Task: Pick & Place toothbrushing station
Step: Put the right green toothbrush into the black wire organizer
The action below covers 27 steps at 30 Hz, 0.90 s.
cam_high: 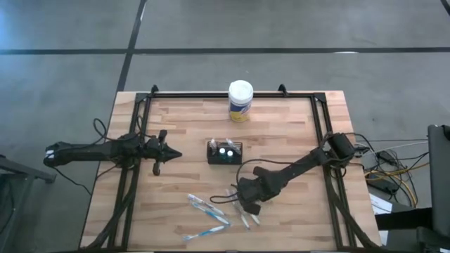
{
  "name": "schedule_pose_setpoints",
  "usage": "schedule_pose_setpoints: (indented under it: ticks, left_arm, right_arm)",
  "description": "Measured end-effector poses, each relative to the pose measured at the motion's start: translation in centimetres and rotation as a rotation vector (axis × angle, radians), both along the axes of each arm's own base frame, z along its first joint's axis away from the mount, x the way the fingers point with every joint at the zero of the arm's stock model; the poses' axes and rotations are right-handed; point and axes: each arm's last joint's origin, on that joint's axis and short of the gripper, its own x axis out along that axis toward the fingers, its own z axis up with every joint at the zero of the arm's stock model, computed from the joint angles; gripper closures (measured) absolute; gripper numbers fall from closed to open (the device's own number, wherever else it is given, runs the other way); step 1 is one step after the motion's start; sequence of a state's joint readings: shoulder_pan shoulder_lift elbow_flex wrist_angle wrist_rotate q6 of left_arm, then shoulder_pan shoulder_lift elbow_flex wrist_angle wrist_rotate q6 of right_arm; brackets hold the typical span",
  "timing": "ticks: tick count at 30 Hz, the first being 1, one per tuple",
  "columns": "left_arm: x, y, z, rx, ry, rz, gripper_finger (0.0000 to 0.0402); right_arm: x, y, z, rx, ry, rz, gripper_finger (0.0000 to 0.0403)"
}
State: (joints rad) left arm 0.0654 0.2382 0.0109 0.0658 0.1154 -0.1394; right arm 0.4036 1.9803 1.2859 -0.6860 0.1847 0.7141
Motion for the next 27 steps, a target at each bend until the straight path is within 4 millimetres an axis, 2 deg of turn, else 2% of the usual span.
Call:
schedule_pose_setpoints:
  ticks: [2,6,9,13,15,20,27]
  left_arm:
    - [0.0,0.0,0.0,0.000,0.000,0.000,0.0390]
    - [0.0,0.0,0.0,0.000,-0.001,0.000,0.0390]
    - [0.0,0.0,0.0,0.002,-0.005,0.000,0.0390]
    - [0.0,0.0,0.1,0.006,-0.006,0.000,0.0390]
    - [0.0,0.0,0.1,0.006,-0.006,0.000,0.0390]
    - [0.0,0.0,0.1,0.006,-0.007,0.000,0.0390]
    - [0.1,0.0,0.4,0.031,-0.040,0.000,0.0390]
  right_arm:
    - [-0.3,-0.1,1.1,-0.049,-0.036,0.026,0.0387]
    - [-1.3,-0.6,6.0,-0.078,-0.223,0.075,0.0388]
    - [-2.6,-1.3,9.1,-0.098,-0.402,0.175,0.0388]
    - [-5.4,-2.8,13.1,-0.179,-0.728,0.235,0.0388]
    - [-7.2,-3.8,13.8,-0.194,-0.851,0.255,0.0388]
    - [-12.0,-6.0,13.8,-0.200,-1.074,0.228,0.0389]
    - [-16.9,-8.2,11.3,-0.249,-1.252,0.195,0.0389]
